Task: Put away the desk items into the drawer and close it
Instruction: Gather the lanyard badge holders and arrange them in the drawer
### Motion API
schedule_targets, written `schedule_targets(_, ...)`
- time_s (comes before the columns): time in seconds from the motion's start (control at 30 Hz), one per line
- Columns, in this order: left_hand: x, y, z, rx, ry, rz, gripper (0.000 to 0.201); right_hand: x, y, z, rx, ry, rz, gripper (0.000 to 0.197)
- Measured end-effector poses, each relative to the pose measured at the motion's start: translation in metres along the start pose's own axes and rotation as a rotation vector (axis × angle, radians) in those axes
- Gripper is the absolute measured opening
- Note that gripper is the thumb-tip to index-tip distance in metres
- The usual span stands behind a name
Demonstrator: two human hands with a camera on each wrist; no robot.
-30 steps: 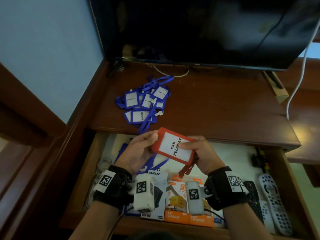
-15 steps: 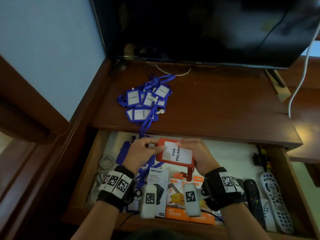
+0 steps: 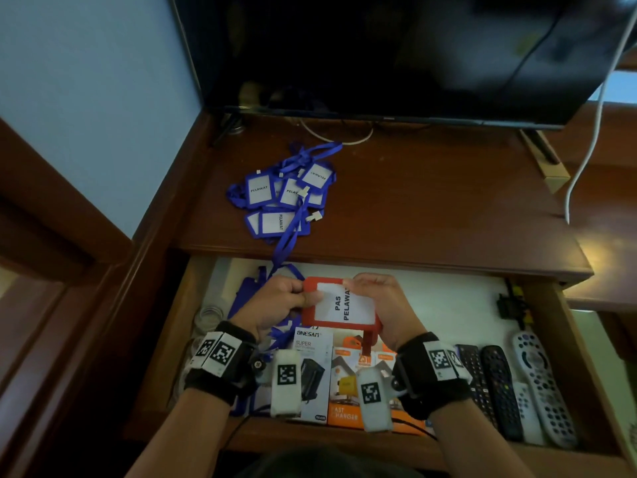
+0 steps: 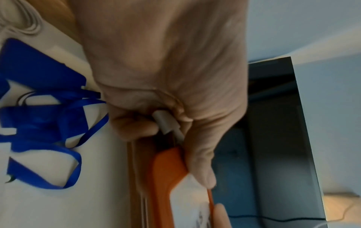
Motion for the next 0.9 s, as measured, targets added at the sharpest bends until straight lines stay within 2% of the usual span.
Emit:
schedule_targets(0.13,-0.01,-0.003,0.004,0.034,0.158,-0.178,0.007,0.0,-0.003,-0.011,0.018,0.01,-0.06,0.011)
schedule_targets(0.27,-0.021,-0.006,0.012,0.017,0.321,-0.365,0.023,0.01,-0.001,-0.013,0.008,0.149,-0.015,0.012)
schedule_targets(0.47,-0.019,0.001,-0.004,0.126,0.271,-0.448,0.01,0.028,0.006,0.008,-0.166,0.497,0.036,0.018)
schedule_targets(0.53,-0.026,0.0,-0.003,0.14,0.204,-0.497,0.007,0.032,0.007,0.012,-0.209,0.563,0.066,0.027)
schedule_targets(0.67,-0.035,0.0,-0.002,0.137,-0.001,-0.589,0.016,0.039,0.01,0.011,-0.236,0.629,0.118,0.015)
schedule_targets(0.77,-0.03,-0.004,0.0,0.118,-0.168,-0.533,0.02,0.044,0.009,0.007,-0.247,0.709,0.153,0.015)
schedule_targets(0.83,-0.023,-0.006,0.001,0.101,-0.358,-0.463,0.018,0.045,0.008,0.005,-0.268,0.807,0.173,0.022)
schedule_targets(0.9,-0.011,-0.002,-0.008,0.141,-0.57,-0.403,0.024,0.045,0.007,0.005,-0.295,0.9,0.199,0.025)
Point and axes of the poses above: each hand's wrist, its own y-axis away from the middle knuckle, its own x-axis out of the palm, z = x × y, the point moved 7 cm from there along -y, towards the middle knuckle, and after that the axes turned 4 degrees about -x, right-handed, at the moved point
